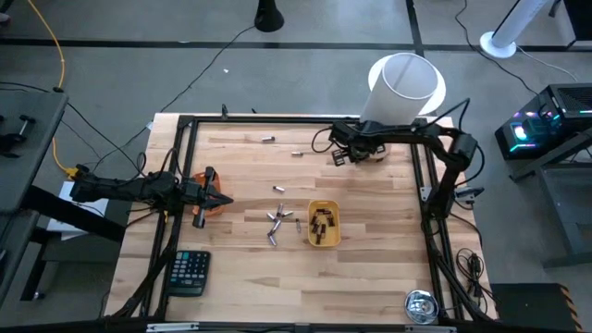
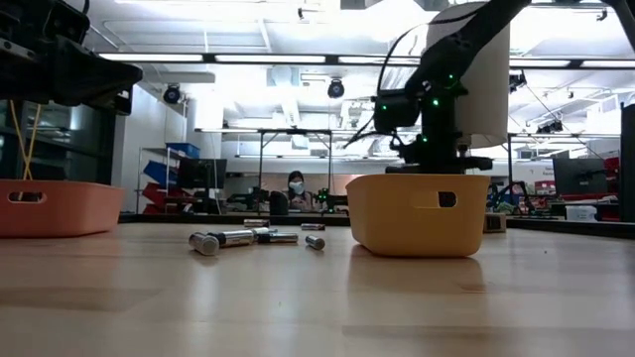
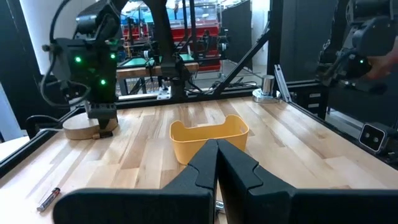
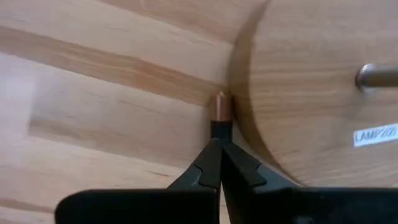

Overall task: Sort batteries
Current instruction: Put the black battery into the yellow bin

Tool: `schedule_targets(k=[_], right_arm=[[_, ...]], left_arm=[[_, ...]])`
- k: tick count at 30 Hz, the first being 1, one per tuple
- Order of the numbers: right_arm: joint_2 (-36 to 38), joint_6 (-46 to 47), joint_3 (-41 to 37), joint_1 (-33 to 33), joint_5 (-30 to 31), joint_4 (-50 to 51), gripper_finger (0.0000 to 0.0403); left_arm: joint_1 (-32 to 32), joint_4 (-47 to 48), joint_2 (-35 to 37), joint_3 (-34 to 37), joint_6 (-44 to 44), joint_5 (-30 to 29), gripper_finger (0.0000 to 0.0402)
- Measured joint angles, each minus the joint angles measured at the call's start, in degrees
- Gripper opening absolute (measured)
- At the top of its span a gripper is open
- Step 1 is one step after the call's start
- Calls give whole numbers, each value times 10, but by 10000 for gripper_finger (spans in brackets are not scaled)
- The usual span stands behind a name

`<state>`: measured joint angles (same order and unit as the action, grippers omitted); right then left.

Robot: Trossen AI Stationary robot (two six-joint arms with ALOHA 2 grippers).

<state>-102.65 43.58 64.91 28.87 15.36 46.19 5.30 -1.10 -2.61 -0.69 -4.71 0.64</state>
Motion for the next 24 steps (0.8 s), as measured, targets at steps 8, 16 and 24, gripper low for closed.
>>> schedule_targets(k=[8, 16, 24], right_arm=[[0, 14, -21, -5, 22, -63, 0], [0, -13, -21, -1, 36, -62, 51], [0, 14, -38, -3, 19, -67, 140]], left_arm=[[0, 0, 0, 0, 0, 0, 0], [0, 0, 0, 0, 0, 0, 0], [0, 0, 0, 0, 0, 0, 0]])
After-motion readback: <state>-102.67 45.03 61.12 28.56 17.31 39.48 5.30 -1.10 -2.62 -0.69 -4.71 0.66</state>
